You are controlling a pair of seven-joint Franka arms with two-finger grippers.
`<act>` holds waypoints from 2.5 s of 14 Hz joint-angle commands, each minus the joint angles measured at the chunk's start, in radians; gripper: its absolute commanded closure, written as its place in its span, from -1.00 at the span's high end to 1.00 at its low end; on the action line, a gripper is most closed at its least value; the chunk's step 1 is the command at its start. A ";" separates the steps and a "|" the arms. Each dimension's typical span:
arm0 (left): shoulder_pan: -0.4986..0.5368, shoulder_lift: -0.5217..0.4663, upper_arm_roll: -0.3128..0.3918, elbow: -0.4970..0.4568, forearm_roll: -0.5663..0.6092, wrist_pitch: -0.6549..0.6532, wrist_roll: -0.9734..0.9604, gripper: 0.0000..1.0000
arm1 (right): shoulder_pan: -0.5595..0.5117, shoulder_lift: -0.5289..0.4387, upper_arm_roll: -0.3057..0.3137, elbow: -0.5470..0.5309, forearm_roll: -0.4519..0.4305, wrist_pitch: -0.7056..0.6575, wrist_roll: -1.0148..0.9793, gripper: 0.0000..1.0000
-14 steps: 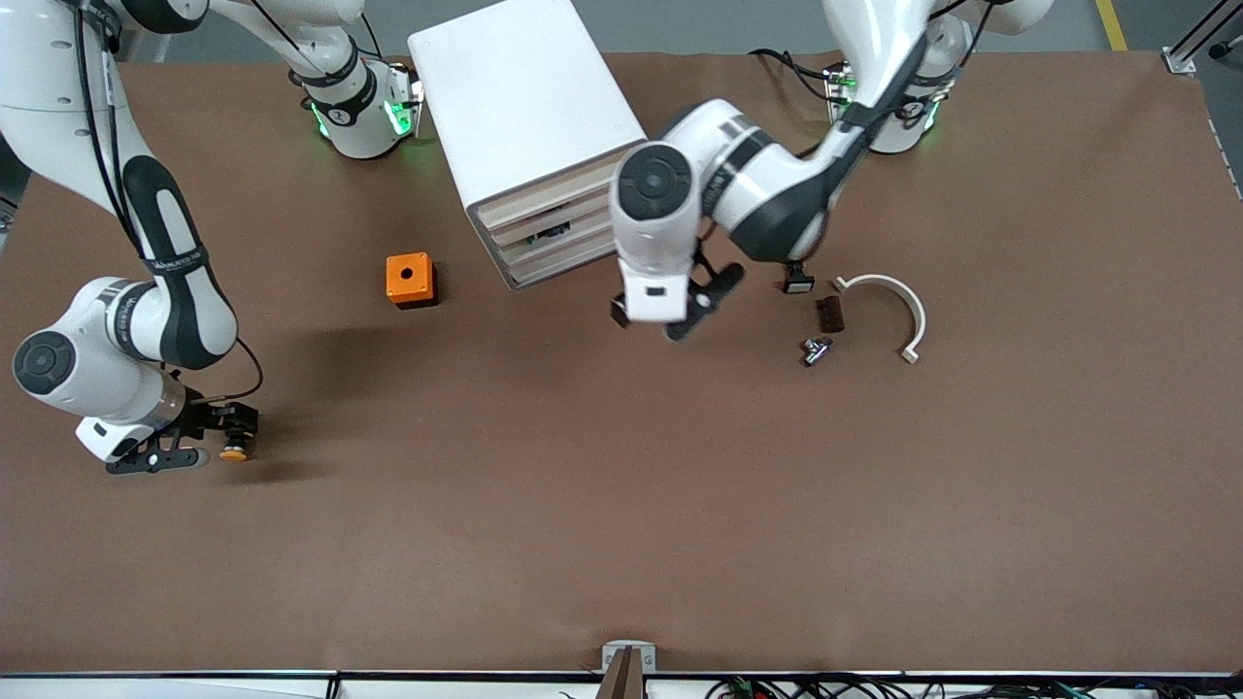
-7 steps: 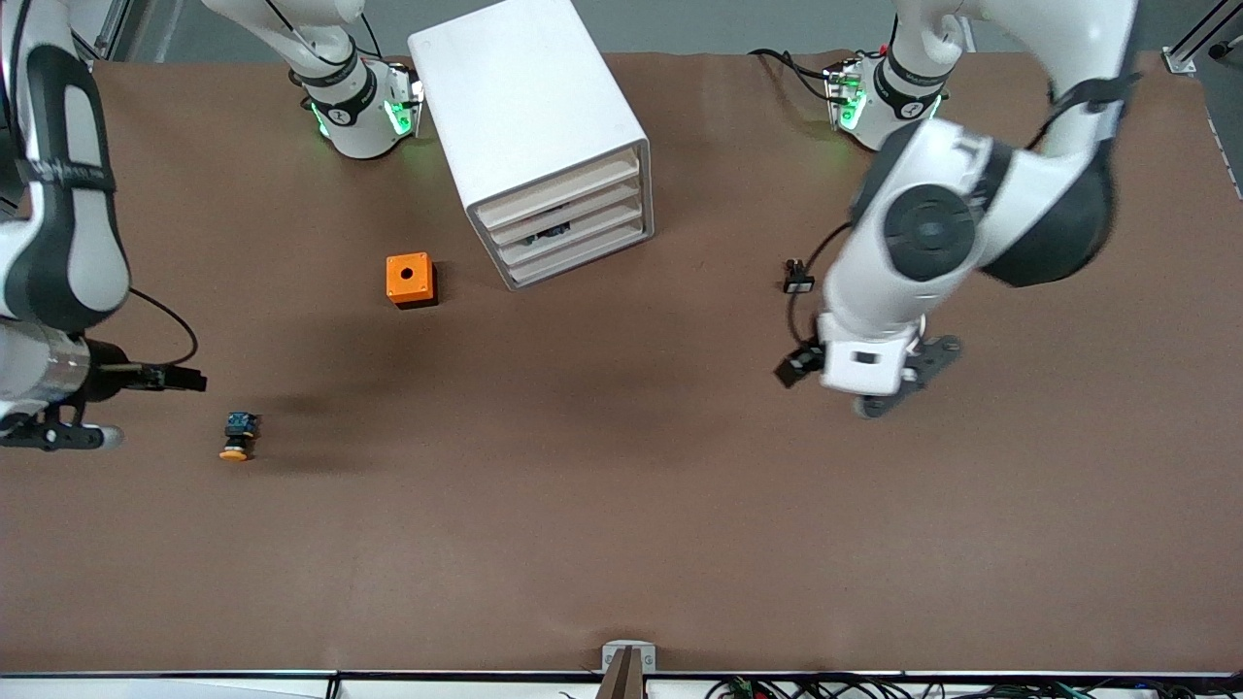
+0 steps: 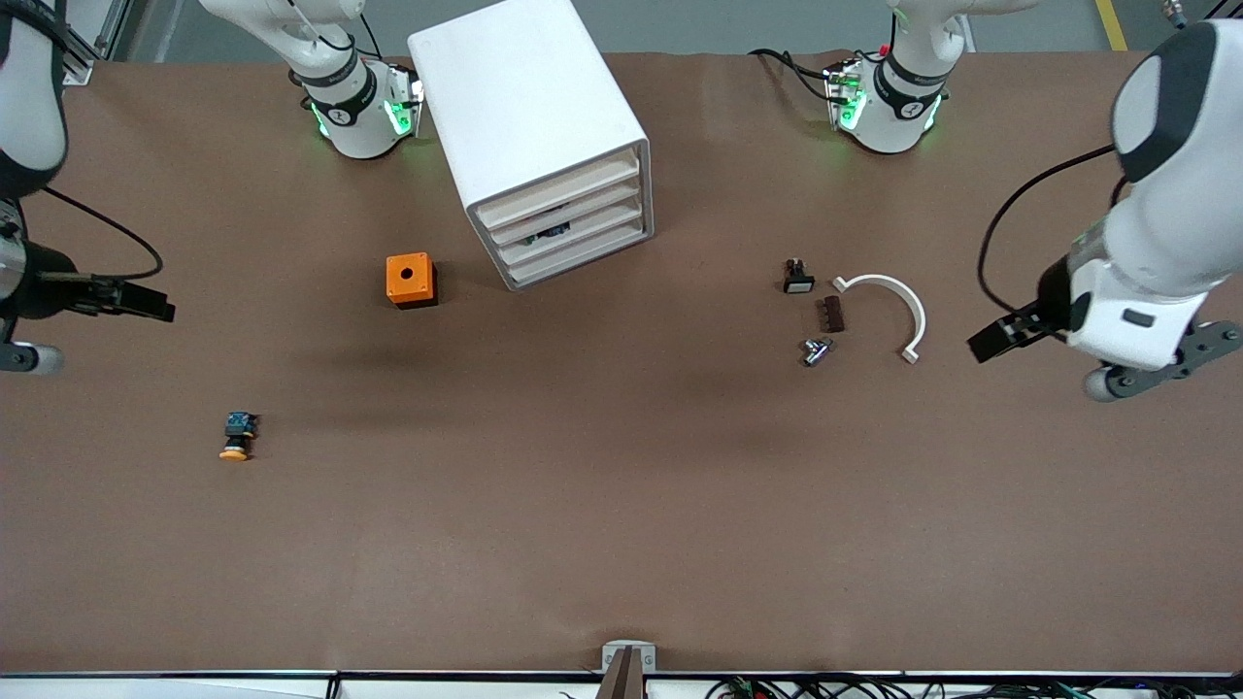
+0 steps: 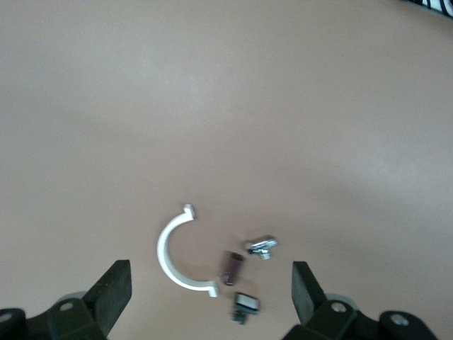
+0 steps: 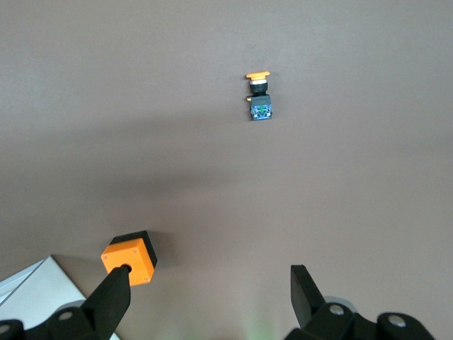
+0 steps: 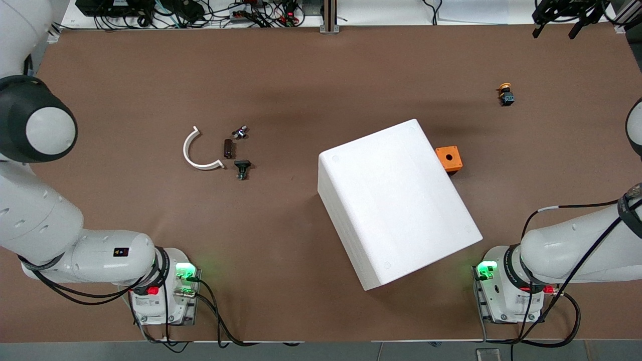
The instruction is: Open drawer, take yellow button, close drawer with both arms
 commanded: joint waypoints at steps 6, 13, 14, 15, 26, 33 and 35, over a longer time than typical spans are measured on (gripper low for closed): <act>-0.013 -0.321 0.128 -0.301 -0.072 -0.014 0.330 1.00 | 0.000 0.023 -0.003 0.089 -0.018 -0.033 0.015 1.00; -0.024 -0.399 0.116 -0.328 -0.074 -0.083 0.344 1.00 | -0.006 0.003 -0.004 0.101 -0.001 -0.098 0.022 1.00; -0.024 -0.399 0.116 -0.325 -0.077 -0.089 0.344 1.00 | -0.007 -0.020 -0.006 0.084 -0.001 -0.099 0.022 1.00; -0.024 -0.399 0.116 -0.322 -0.083 -0.091 0.344 1.00 | -0.003 -0.066 -0.004 0.055 -0.001 -0.087 0.021 1.00; -0.015 -0.476 0.093 -0.397 -0.095 -0.071 0.364 1.00 | -0.025 -0.298 -0.009 -0.218 0.046 0.095 -0.066 1.00; -0.013 -0.433 0.101 -0.326 -0.095 -0.066 0.367 1.00 | -0.046 -0.298 0.003 -0.220 0.017 0.074 -0.105 1.00; -0.012 -0.430 0.101 -0.323 -0.094 -0.066 0.367 1.00 | -0.017 -0.298 0.007 -0.218 0.006 0.074 -0.097 1.00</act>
